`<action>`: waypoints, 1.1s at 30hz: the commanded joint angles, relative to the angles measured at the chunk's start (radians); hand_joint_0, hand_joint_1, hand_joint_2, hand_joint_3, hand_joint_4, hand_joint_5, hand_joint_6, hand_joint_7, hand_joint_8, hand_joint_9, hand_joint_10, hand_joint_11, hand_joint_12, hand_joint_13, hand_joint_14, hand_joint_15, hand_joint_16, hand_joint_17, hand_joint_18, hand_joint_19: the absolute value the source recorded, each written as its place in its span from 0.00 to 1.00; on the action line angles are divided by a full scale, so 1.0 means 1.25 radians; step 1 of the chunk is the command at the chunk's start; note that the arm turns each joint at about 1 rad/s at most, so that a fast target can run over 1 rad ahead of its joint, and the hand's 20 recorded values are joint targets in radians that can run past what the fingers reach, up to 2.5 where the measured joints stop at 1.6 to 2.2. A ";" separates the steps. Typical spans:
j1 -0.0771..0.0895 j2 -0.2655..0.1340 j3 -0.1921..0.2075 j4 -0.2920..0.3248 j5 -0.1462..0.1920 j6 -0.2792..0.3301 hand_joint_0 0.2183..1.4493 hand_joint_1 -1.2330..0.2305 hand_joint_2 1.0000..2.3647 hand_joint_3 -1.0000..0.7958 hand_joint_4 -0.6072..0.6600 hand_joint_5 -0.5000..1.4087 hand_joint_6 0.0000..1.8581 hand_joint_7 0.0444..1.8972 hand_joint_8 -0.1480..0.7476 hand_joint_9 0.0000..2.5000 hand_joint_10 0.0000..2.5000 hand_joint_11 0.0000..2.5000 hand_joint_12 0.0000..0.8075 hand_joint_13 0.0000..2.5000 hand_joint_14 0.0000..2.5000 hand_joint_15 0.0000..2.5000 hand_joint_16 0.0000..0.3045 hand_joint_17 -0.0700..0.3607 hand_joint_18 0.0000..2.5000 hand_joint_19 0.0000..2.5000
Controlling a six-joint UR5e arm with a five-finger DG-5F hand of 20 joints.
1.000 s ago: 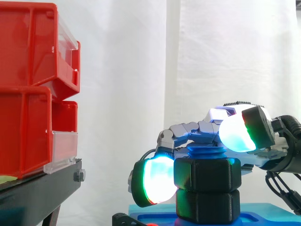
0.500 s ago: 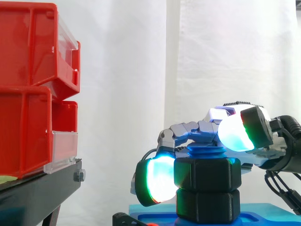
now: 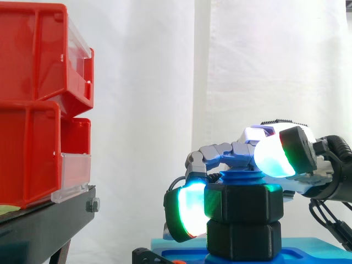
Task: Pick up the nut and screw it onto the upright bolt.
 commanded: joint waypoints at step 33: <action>-0.006 0.001 -0.001 -0.008 0.001 -0.014 0.19 0.63 0.00 0.28 0.63 0.29 0.29 0.71 0.47 0.42 0.00 0.00 0.31 0.30 0.00 0.00 0.06 0.26 0.14 0.00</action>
